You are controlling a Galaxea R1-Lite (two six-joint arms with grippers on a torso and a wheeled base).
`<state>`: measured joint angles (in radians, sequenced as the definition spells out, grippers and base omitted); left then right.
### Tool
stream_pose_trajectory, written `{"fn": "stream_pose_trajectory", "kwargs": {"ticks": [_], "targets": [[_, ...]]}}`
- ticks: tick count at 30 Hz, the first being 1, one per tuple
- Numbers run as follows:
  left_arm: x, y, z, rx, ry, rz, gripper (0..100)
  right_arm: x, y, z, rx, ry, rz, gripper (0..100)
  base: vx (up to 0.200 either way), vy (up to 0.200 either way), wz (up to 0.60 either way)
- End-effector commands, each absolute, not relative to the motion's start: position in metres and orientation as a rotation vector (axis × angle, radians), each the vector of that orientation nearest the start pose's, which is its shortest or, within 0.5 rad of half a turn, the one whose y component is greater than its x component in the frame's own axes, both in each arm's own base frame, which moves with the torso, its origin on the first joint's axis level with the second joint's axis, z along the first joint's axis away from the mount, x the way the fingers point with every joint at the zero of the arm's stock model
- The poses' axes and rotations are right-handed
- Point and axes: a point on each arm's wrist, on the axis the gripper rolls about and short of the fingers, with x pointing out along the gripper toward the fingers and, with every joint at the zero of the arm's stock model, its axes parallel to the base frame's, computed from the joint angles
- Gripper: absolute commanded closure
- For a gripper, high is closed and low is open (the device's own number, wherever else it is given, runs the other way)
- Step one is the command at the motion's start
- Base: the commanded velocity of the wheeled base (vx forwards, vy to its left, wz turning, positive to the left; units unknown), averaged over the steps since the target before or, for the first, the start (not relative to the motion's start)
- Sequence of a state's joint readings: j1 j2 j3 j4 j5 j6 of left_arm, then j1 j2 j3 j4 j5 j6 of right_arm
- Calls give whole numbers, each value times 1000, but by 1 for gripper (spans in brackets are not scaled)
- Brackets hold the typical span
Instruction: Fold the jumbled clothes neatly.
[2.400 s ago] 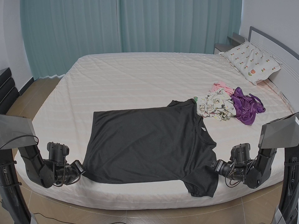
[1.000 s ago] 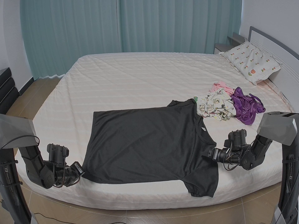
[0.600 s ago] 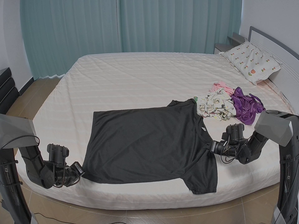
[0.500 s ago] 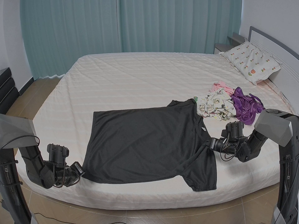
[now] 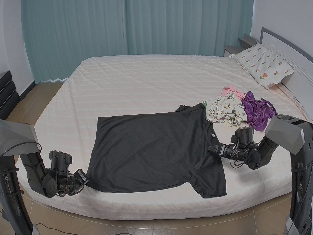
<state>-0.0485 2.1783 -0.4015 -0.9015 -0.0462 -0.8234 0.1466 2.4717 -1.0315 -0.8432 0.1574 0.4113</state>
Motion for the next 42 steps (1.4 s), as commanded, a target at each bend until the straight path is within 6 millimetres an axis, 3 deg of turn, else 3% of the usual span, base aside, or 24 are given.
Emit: {"fn": "stream_pose_trajectory", "kwargs": {"ticks": [1,4,10,17,25,42], "targets": [[275,-14,-19,-768,861,278,100,400,46,-19,419,643,127,0,0,0,0],[275,-14,-19,-769,859,275,100,378,39,-13,443,683,107,0,0,0,0],[275,-14,-19,-769,860,276,100,318,44,-18,461,824,117,0,0,0,0],[274,-14,-19,-771,863,273,100,274,52,-29,459,880,145,0,0,0,0],[274,-14,-19,-775,865,269,100,257,62,-38,481,937,148,0,0,0,0],[274,-14,-19,-775,867,269,100,265,75,-51,457,951,160,0,0,0,0]]}}
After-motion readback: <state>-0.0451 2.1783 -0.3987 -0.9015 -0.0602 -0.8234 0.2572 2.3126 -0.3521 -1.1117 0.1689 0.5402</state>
